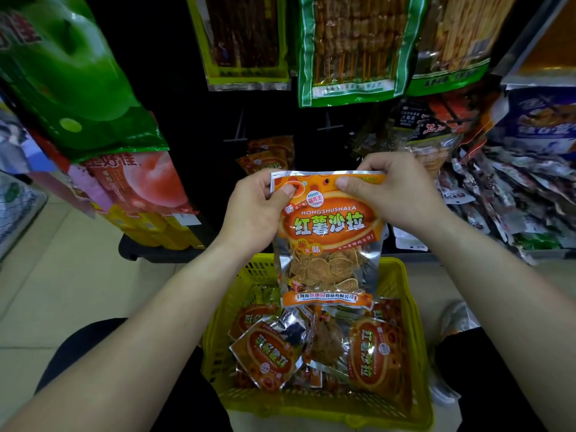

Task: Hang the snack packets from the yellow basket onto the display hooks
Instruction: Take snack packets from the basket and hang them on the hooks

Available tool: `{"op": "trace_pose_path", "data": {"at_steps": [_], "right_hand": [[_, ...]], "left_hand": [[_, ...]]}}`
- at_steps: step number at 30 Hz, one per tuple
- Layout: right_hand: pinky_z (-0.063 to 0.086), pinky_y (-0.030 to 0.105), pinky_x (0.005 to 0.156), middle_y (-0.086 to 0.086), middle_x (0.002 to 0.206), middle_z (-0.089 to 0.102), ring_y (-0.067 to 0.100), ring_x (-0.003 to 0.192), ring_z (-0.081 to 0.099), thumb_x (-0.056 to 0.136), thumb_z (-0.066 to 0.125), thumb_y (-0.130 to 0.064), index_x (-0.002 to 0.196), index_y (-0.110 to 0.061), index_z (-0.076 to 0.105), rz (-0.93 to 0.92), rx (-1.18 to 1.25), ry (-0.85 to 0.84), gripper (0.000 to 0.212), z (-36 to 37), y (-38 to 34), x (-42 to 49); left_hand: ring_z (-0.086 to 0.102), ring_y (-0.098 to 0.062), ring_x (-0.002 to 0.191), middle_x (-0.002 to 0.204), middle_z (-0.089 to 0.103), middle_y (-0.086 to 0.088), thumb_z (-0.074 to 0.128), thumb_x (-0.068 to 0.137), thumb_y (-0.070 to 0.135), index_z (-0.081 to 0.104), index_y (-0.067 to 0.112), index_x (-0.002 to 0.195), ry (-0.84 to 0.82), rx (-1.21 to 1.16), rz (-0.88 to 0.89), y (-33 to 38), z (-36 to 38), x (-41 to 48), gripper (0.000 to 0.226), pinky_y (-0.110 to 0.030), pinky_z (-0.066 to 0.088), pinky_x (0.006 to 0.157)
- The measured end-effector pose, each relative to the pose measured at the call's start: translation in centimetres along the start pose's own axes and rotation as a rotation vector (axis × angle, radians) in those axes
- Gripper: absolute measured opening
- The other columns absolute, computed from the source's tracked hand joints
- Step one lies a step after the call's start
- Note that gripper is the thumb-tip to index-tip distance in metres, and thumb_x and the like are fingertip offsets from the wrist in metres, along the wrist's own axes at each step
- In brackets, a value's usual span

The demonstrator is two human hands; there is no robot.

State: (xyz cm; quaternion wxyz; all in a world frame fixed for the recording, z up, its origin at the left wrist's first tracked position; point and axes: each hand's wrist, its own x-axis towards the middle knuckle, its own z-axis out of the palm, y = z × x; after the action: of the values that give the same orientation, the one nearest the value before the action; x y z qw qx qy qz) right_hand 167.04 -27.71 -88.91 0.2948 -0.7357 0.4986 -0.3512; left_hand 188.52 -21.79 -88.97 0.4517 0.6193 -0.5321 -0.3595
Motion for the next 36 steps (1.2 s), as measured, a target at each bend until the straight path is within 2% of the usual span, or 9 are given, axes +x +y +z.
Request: {"op": "trace_pose_path", "data": {"at_steps": [9,12,14,16,19,22,25,30,36], "right_hand": [[0.039,0.014,0.05,-0.012,0.065,0.066,-0.002,0.063,0.063,0.084,0.072,-0.05,0.07,-0.022,0.065,0.0,-0.048,-0.032,0.032,-0.2,-0.2,0.0],[0.048,0.031,0.066,-0.015,0.074,0.066,0.007,0.076,0.063,0.087,0.066,-0.054,0.082,-0.03,0.068,-0.058,-0.23,-0.049,0.024,-0.4,-0.6,0.0],[0.042,0.039,0.08,-0.019,0.074,0.056,0.014,0.083,0.053,0.09,0.061,-0.053,0.097,-0.035,0.07,-0.183,-0.402,-0.064,0.022,-0.5,-1.1,0.0],[0.035,0.041,0.087,-0.015,0.08,0.057,0.017,0.088,0.048,0.09,0.054,-0.054,0.096,-0.036,0.067,-0.262,-0.486,-0.14,0.023,-0.5,-1.8,0.0],[0.038,0.036,0.079,-0.011,0.084,0.063,0.017,0.086,0.057,0.088,0.058,-0.054,0.087,-0.034,0.06,-0.288,-0.546,-0.218,0.021,0.3,-2.1,-0.2],[0.044,0.029,0.062,-0.013,0.088,0.068,0.013,0.08,0.065,0.089,0.062,-0.054,0.102,-0.036,0.062,-0.183,-0.467,-0.323,0.022,1.1,-2.2,-0.4],[0.054,0.031,0.063,-0.012,0.092,0.07,0.009,0.081,0.066,0.091,0.063,-0.052,0.102,-0.036,0.061,-0.163,-0.405,-0.367,0.019,2.5,-2.5,-0.8],[0.056,0.035,0.064,-0.011,0.09,0.071,0.009,0.079,0.067,0.093,0.06,-0.049,0.097,-0.038,0.059,-0.124,-0.396,-0.381,0.012,4.8,-2.8,-0.9],[0.048,0.034,0.065,-0.012,0.093,0.068,0.02,0.096,0.064,0.093,0.059,-0.048,0.103,-0.04,0.061,-0.13,-0.572,-0.348,0.012,6.8,-2.5,1.5]], "left_hand": [[0.074,-0.013,0.091,0.101,0.075,0.0,0.057,0.102,0.017,0.064,0.01,0.123,-0.003,0.018,0.018,-0.3,-0.1,0.1,0.024,-0.033,0.062,0.078],[0.074,-0.013,0.091,0.1,0.075,-0.001,0.057,0.101,0.017,0.064,0.011,0.12,-0.009,0.021,0.03,-0.6,0.1,0.1,0.021,-0.034,0.062,0.078],[0.074,-0.013,0.09,0.1,0.075,-0.001,0.057,0.102,0.017,0.065,0.015,0.115,-0.011,0.014,0.04,-0.8,0.2,0.1,0.016,-0.034,0.061,0.077],[0.074,-0.012,0.088,0.097,0.075,0.001,0.057,0.101,0.016,0.065,0.02,0.11,-0.019,0.01,0.045,-1.0,0.2,-0.1,0.012,-0.032,0.061,0.076],[0.073,-0.011,0.089,0.096,0.075,0.002,0.056,0.102,0.015,0.064,0.02,0.108,-0.052,0.016,0.05,-1.5,0.1,-0.5,0.011,-0.032,0.06,0.075],[0.073,-0.012,0.091,0.099,0.074,0.0,0.055,0.102,0.016,0.064,0.021,0.108,-0.068,0.014,0.06,-2.1,-0.3,-0.8,0.011,-0.034,0.061,0.077],[0.072,-0.011,0.09,0.097,0.073,0.002,0.055,0.102,0.016,0.063,0.028,0.104,-0.079,0.023,0.086,-2.6,-1.1,-0.9,0.015,-0.032,0.06,0.075],[0.071,-0.013,0.089,0.095,0.073,0.002,0.056,0.101,0.017,0.063,0.035,0.098,-0.072,0.033,0.095,-3.9,-2.5,-1.1,0.02,-0.035,0.059,0.076],[0.068,-0.014,0.103,0.109,0.07,0.004,0.064,0.097,0.025,0.062,0.025,0.116,-0.086,0.13,-0.038,-6.9,-4.4,-0.7,0.019,-0.035,0.056,0.089]]}}
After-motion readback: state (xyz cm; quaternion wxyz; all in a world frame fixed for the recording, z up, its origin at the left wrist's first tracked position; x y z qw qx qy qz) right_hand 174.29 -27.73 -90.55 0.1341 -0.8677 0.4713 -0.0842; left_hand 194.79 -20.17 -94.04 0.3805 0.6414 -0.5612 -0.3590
